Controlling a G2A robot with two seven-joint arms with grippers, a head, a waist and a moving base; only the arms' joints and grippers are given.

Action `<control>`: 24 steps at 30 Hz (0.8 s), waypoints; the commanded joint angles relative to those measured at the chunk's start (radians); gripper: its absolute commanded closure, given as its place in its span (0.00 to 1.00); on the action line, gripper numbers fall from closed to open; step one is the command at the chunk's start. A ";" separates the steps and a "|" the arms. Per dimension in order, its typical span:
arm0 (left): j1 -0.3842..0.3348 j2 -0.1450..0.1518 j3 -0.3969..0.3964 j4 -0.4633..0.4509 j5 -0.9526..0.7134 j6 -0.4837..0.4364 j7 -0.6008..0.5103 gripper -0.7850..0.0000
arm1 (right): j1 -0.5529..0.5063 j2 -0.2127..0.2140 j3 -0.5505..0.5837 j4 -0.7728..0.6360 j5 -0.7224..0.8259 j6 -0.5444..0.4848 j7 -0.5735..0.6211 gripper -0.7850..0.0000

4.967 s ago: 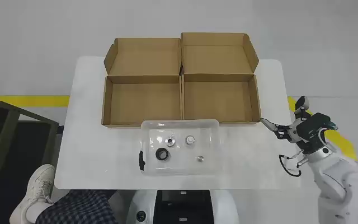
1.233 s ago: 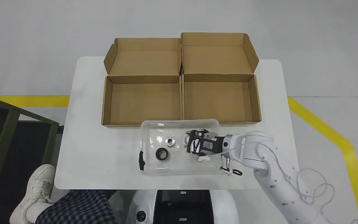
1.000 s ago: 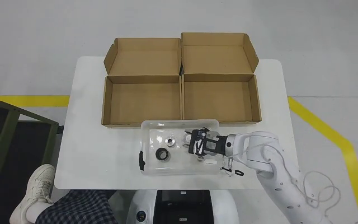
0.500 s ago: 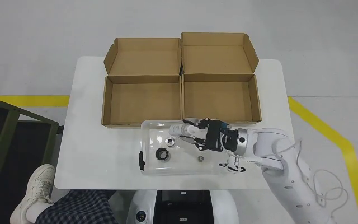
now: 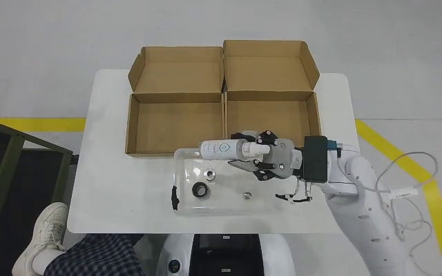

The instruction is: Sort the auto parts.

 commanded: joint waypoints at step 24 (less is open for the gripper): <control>0.000 0.000 0.000 0.000 0.000 0.000 0.000 0.00 | 0.025 -0.008 0.047 0.032 -0.016 0.048 -0.122 1.00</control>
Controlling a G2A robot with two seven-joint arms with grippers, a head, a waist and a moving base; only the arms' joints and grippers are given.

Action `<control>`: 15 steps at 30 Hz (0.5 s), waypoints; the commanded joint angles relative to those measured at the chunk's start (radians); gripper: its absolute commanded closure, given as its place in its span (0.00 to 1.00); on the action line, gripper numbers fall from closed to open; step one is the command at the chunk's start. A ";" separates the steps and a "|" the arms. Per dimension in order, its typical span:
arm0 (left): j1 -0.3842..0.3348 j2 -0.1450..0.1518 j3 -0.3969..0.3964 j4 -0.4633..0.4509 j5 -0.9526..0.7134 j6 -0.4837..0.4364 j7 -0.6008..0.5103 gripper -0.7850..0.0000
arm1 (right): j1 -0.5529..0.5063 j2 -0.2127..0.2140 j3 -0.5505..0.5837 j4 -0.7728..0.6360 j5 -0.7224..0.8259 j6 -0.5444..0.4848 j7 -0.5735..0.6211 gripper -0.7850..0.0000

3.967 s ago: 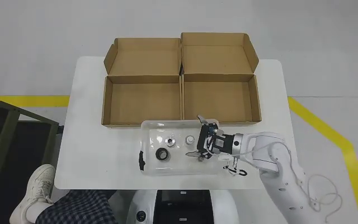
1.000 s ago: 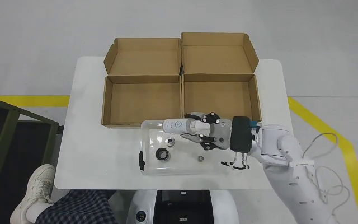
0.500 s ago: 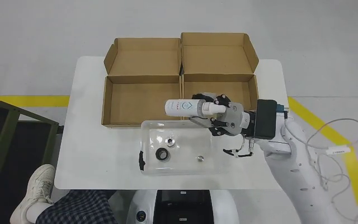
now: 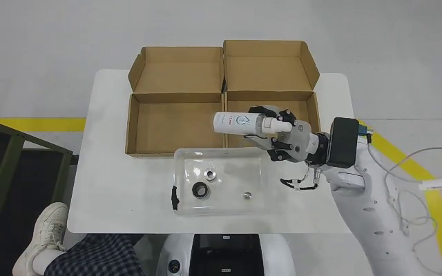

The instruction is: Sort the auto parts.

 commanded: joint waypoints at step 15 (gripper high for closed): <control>0.000 0.000 0.000 0.000 0.000 0.000 0.000 0.00 | -0.029 -0.001 -0.028 0.060 -0.018 0.046 0.081 1.00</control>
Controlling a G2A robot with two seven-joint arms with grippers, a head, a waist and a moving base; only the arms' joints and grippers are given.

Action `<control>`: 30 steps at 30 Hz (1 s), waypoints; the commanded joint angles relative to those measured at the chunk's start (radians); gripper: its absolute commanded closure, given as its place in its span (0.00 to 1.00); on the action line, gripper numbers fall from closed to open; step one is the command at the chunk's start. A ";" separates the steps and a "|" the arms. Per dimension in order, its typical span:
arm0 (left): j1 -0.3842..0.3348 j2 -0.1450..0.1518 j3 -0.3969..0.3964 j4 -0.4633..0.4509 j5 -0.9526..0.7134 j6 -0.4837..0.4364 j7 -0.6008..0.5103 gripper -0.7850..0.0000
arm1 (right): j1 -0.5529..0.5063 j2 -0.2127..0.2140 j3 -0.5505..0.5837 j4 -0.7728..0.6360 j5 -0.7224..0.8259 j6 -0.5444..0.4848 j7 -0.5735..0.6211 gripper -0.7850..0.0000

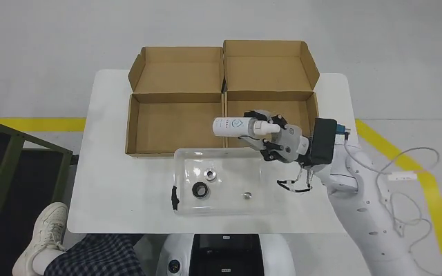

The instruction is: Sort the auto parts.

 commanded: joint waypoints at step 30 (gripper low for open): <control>0.000 0.000 0.000 0.000 0.000 0.000 0.000 0.00 | 0.170 -0.020 -0.099 0.317 -0.032 0.337 0.438 1.00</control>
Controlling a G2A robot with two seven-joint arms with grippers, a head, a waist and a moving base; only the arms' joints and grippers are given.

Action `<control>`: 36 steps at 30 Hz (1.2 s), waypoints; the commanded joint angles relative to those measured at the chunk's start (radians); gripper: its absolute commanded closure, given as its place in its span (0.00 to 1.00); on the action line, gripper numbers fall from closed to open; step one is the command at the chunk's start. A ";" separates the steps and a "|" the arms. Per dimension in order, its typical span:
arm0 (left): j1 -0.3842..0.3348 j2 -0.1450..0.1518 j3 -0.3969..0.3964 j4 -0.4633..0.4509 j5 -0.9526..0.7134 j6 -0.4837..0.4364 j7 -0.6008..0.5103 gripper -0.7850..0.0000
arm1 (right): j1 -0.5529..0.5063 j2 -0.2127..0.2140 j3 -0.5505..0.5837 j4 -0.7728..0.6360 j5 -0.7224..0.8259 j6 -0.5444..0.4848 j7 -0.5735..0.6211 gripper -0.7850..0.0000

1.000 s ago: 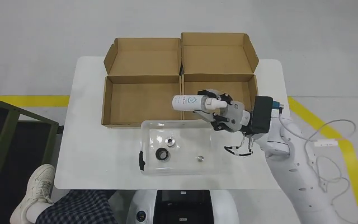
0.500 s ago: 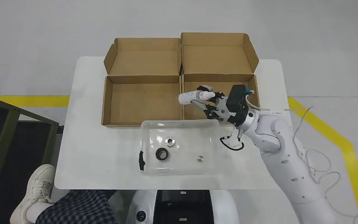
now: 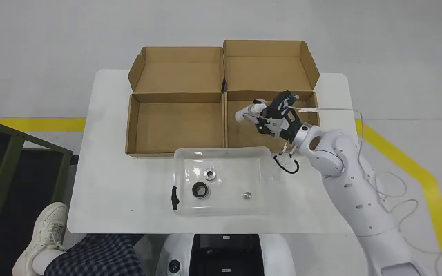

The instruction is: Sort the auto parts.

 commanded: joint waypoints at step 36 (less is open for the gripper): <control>0.000 0.000 0.000 0.000 0.000 0.000 0.000 0.00 | 0.114 -0.042 -0.133 0.119 -0.068 0.073 0.118 0.21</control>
